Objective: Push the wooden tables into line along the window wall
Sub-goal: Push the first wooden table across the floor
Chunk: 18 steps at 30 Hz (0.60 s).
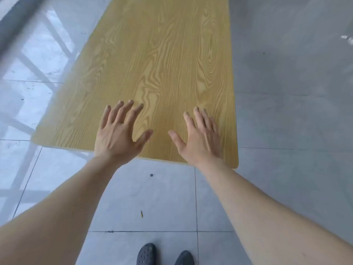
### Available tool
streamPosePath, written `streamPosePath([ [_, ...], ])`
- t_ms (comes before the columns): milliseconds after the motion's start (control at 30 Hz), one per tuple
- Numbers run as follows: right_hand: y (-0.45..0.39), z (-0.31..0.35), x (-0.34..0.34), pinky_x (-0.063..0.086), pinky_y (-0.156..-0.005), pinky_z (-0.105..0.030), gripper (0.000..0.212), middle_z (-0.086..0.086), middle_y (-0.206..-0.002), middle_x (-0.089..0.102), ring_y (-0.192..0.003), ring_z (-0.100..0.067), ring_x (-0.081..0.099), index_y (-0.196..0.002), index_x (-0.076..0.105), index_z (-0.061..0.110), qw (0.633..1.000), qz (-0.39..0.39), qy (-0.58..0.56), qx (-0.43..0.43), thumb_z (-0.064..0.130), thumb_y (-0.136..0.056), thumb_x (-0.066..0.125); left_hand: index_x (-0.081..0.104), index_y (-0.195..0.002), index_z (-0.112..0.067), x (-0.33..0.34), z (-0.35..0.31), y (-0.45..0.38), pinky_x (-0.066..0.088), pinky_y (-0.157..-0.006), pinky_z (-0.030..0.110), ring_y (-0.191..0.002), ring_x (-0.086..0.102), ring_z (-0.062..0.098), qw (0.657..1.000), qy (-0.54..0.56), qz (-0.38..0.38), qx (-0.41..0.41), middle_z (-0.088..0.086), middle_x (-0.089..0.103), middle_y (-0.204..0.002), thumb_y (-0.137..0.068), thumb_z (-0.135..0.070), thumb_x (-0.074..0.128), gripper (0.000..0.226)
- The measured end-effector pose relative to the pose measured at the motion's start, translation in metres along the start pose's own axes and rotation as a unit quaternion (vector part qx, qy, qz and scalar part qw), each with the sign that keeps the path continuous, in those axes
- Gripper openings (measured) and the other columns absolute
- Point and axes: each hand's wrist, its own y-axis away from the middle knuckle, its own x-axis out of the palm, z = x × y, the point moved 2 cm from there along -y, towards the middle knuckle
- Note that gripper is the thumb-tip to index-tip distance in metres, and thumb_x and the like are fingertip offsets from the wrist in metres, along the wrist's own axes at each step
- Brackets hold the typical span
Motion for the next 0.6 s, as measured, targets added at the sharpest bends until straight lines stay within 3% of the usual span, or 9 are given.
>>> streamPosePath([
  [200, 0.016, -0.002, 0.048, 0.01, -0.128, -0.049, 0.081, -0.011, -0.17, 0.018, -0.158, -0.028, 0.01, -0.16, 0.028, 0.018, 0.998, -0.039, 0.033, 0.028, 0.071, -0.099, 0.02, 0.032, -0.158, -0.03, 0.04, 0.018, 0.005, 0.004, -0.128, 0.047, -0.158, 0.014, 0.023, 0.999, -0.008, 0.018, 0.034, 0.0, 0.028, -0.168, -0.096, -0.071, 0.035, 0.074],
  [333, 0.015, -0.005, 0.047, 0.016, -0.126, -0.05, 0.076, -0.011, -0.168, 0.027, -0.157, -0.028, 0.017, -0.157, 0.037, 0.018, 0.995, -0.086, 0.04, 0.026, 0.067, -0.1, 0.026, 0.031, -0.159, -0.029, 0.052, 0.023, -0.003, 0.003, -0.129, 0.046, -0.159, 0.011, 0.022, 0.999, 0.004, 0.023, 0.041, -0.002, 0.025, -0.169, -0.097, -0.072, 0.031, 0.076],
  [600, 0.012, -0.004, 0.047, 0.018, -0.125, -0.051, 0.073, -0.01, -0.166, 0.032, -0.156, -0.029, 0.021, -0.155, 0.042, 0.018, 0.993, -0.106, 0.05, 0.024, 0.063, -0.098, 0.034, 0.037, -0.156, -0.029, 0.051, 0.023, -0.004, 0.01, -0.128, 0.046, -0.158, 0.016, 0.02, 1.0, 0.005, 0.005, 0.025, -0.003, 0.031, -0.167, -0.096, -0.071, 0.035, 0.074],
])
